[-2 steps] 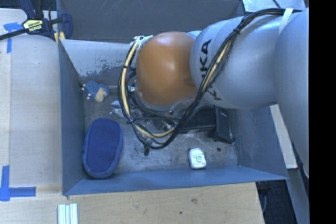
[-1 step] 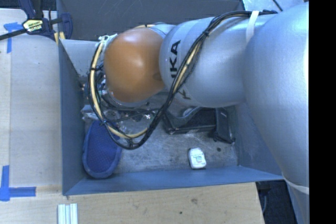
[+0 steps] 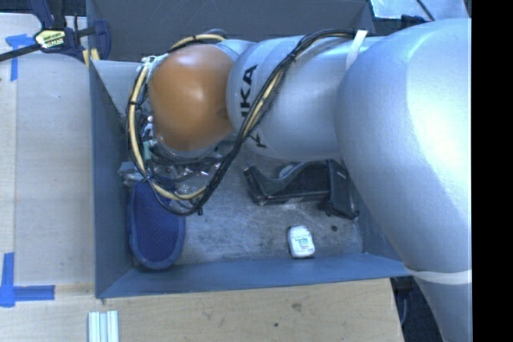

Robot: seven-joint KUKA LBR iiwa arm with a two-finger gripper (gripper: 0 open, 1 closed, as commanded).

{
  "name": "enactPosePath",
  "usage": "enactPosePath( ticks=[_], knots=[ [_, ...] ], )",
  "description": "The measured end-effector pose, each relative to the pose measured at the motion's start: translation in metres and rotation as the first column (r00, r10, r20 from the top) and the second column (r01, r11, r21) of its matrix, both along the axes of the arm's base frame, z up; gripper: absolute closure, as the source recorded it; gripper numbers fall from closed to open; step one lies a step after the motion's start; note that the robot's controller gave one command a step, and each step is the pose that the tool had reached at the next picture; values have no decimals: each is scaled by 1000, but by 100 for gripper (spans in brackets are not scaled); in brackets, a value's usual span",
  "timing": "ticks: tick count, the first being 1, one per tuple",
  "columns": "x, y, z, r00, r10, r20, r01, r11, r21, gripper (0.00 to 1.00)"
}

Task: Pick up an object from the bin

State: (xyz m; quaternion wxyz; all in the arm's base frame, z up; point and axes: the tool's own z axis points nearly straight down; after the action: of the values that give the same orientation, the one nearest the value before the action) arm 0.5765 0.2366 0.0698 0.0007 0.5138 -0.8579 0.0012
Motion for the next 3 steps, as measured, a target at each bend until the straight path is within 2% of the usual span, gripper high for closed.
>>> enactPosePath(
  ticks=[1, 2, 3],
  knots=[
    [1, 2, 4, 1000, -1, 2, 1, 1000, 2, 100],
    [1, 1, 5, 1000, 3, 5, -3, 1000, 5, 100],
    [4, -4, 112, 1000, 28, 12, -28, 1000, 8, 100]
  ],
)
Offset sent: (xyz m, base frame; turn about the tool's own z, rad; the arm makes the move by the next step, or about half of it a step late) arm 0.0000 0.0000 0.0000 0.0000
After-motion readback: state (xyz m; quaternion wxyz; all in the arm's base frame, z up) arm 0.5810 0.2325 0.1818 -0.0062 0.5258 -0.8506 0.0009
